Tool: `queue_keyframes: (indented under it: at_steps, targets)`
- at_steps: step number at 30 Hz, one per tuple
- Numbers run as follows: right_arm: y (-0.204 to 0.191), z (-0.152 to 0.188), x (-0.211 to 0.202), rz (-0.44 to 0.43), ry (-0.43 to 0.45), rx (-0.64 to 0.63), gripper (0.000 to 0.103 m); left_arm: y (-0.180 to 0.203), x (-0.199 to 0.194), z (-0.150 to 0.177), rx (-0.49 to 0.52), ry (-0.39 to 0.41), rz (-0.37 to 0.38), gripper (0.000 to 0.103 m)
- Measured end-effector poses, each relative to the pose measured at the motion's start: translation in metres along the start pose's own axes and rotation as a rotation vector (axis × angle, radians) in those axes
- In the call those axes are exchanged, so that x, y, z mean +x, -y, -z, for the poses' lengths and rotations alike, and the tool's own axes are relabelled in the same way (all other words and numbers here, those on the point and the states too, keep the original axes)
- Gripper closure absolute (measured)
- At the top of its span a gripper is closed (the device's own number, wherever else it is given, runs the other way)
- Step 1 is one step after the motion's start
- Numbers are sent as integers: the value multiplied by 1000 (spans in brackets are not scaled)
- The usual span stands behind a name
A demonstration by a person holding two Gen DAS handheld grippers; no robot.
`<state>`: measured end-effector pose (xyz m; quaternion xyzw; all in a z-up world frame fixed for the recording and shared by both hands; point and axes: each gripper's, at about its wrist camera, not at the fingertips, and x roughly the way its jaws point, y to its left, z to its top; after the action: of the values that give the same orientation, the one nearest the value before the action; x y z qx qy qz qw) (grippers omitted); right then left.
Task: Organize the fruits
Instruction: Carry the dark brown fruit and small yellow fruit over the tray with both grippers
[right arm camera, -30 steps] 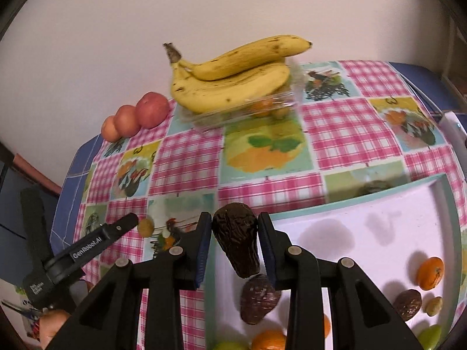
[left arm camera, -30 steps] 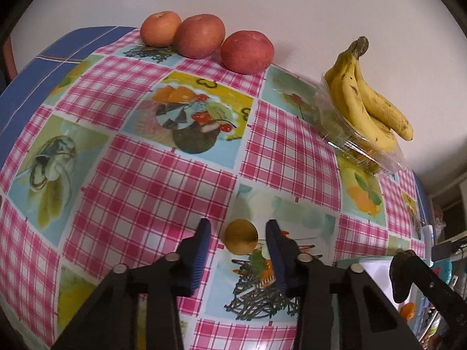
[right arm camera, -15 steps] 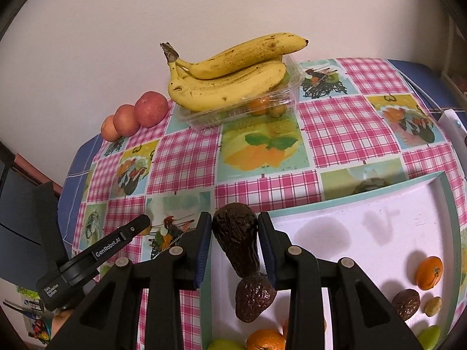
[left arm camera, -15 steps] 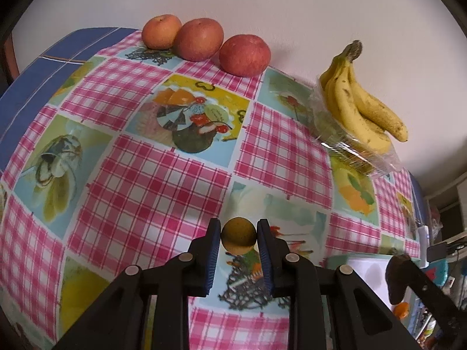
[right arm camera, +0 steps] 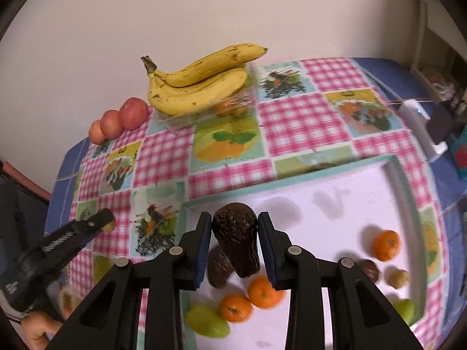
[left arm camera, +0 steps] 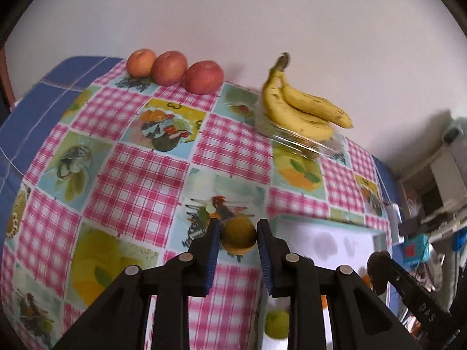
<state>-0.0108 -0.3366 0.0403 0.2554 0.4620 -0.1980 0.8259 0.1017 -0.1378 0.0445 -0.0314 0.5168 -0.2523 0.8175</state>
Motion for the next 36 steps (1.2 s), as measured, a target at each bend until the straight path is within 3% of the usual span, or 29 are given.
queue_keyframes:
  at_steps: [6, 13, 22, 30, 36]
  targets:
    - [13, 14, -34, 28, 34, -3, 69, 16, -21, 25, 49, -18, 41, 76]
    - [28, 37, -48, 58, 16, 8, 69, 38, -35, 58, 113, -52, 84, 76]
    - [43, 69, -58, 89, -10, 20, 69, 57, -27, 102, 169, -154, 117, 76]
    - [49, 86, -61, 90, -21, 34, 69, 76, -18, 119, 247, -189, 99, 76]
    - [56, 88, -55, 93, -37, 47, 69, 80, 3, 132, 261, -259, 88, 76]
